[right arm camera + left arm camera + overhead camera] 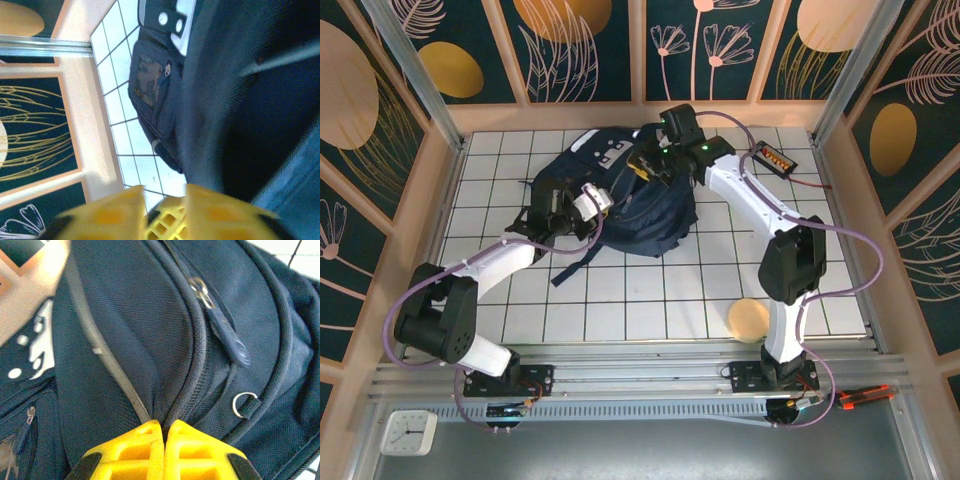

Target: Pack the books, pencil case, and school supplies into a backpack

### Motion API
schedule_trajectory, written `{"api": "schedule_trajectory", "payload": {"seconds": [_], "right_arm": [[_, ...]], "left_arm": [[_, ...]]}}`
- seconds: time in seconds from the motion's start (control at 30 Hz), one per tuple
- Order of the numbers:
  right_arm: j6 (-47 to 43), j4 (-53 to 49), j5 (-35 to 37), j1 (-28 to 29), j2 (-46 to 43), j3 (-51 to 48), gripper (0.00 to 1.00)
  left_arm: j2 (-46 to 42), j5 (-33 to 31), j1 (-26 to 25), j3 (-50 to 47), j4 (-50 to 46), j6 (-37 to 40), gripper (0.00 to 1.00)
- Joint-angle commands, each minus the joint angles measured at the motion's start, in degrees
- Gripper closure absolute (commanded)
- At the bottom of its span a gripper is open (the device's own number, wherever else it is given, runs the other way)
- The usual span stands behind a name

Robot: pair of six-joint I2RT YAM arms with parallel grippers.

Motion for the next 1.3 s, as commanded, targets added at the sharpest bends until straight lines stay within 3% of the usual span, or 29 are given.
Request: {"api": "schedule_trajectory", "payload": {"seconds": [0.0, 0.23, 0.53, 0.67, 0.8, 1.27], "right_arm": [[-6.45, -6.05, 3.04, 0.02, -6.91, -1.33, 0.49], [-8.23, -6.62, 11.12, 4.03, -15.52, -15.55, 0.45], [-13.46, -10.62, 24.14, 11.5, -10.97, -13.4, 0.46], [-14.18, -7.9, 23.77, 12.06, -10.05, -15.73, 0.47], [-17.74, -10.51, 29.4, 14.68, -6.4, -13.72, 0.53], [-23.42, -8.05, 33.32, 16.72, -1.71, -15.1, 0.61]], "left_arm": [[-0.75, 4.27, -0.04, 5.04, 1.04, -6.34, 1.0], [-2.87, 8.64, -0.02, 5.73, -1.61, -8.34, 1.0], [-3.76, 10.23, -0.01, 4.27, -1.49, -7.91, 1.0], [-5.15, 5.29, 0.03, -0.53, 0.32, -6.42, 1.0], [-6.64, 1.1, -0.04, -2.62, 1.24, -6.04, 1.0], [-9.31, -1.29, -0.01, -5.05, 2.2, -6.33, 1.0]]}}
